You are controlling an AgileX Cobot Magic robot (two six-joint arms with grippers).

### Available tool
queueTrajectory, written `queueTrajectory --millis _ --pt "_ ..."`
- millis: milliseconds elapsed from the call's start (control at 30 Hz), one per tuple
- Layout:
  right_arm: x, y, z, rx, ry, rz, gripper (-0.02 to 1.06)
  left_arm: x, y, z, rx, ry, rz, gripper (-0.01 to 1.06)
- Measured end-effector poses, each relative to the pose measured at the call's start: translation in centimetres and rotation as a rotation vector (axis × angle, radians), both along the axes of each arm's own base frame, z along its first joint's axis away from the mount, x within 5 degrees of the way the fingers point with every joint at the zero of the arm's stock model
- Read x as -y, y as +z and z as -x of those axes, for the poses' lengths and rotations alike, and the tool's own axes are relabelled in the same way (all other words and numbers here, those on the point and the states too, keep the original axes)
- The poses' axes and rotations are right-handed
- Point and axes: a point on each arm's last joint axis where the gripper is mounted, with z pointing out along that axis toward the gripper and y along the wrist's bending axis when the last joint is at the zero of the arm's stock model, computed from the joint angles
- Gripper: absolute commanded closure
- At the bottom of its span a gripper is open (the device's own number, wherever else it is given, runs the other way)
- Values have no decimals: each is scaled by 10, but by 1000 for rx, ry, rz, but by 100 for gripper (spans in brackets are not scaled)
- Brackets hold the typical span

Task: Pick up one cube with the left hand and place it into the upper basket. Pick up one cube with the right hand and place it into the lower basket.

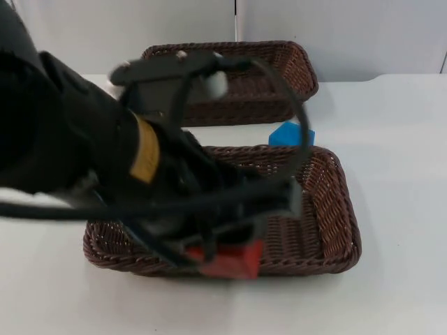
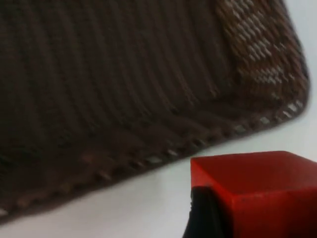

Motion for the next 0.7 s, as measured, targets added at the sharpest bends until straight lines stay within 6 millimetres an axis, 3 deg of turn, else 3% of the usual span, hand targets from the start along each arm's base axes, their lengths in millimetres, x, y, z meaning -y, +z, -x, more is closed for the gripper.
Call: queueTrajectory --millis 300,700 --pt "0 0 0 0 0 0 -1 -28 4 -33 58 86 3 105" --pt "0 0 0 0 0 0 -1 -38 52 -94 265 85 -3 105"
